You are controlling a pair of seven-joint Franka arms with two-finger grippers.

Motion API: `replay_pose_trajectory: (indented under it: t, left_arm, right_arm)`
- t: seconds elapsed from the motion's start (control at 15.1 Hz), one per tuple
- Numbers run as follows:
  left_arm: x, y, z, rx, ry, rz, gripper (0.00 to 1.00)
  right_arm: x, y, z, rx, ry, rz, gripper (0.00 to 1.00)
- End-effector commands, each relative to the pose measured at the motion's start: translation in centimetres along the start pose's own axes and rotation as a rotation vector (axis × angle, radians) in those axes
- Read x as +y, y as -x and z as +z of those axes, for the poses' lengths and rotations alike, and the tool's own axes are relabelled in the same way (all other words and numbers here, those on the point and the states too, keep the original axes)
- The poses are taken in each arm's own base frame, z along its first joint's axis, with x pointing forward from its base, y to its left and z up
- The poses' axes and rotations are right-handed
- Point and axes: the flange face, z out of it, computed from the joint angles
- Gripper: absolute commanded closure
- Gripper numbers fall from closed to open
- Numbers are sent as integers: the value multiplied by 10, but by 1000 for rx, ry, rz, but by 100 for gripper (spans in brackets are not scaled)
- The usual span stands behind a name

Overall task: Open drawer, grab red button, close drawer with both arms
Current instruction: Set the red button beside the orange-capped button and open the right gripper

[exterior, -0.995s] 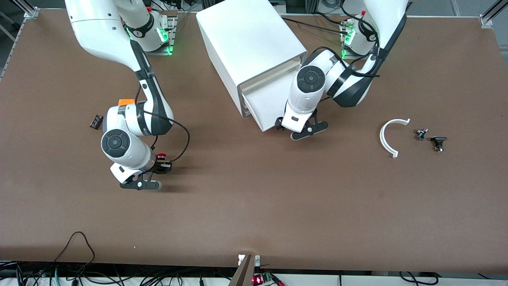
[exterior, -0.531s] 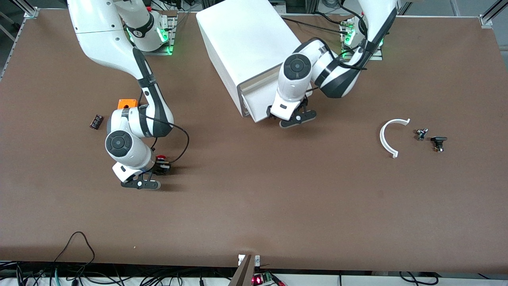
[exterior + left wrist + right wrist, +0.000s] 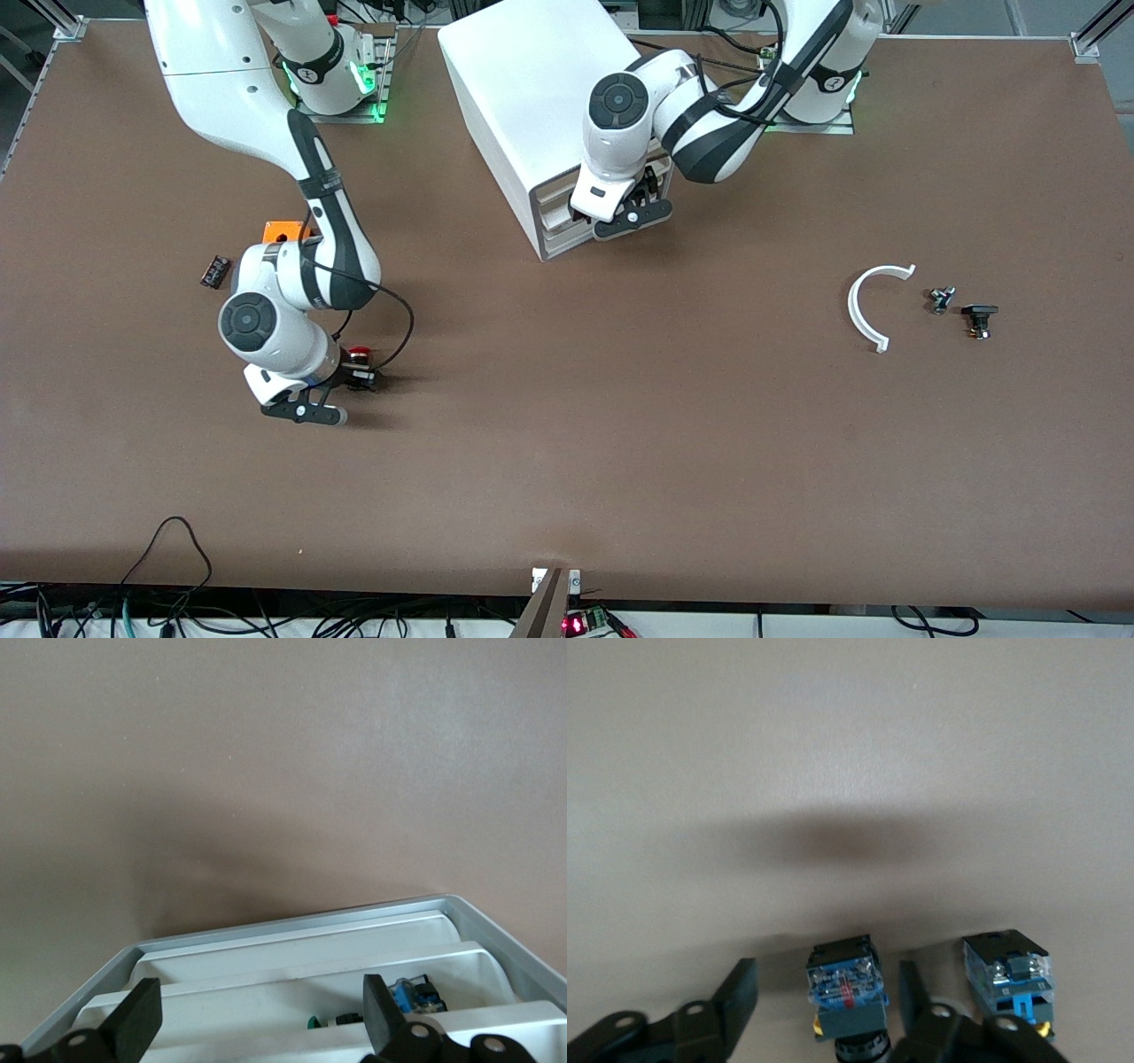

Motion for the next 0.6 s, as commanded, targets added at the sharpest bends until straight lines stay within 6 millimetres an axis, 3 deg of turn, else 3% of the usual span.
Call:
replay_pose_trajectory:
  t: [0.0,0.2,0.27,0.53]
  left_arm:
    - [-4,12,-4,9,-16,0,0]
    - [-2,9,-9,-5,-1,-2,0]
    - [-5,-2,-15,1,8,-2,0]
    - [-31,-76,-68,-14,-23,163,0]
  right_arm:
    - [3,-4,-37,-13,-50,24,1]
    - [28,-11,-71,-21,-68,-18,1]
    - [41,-16,-85,-6,-73,-34,1]
    - [83,-19,-144,5,-75,-80,1]
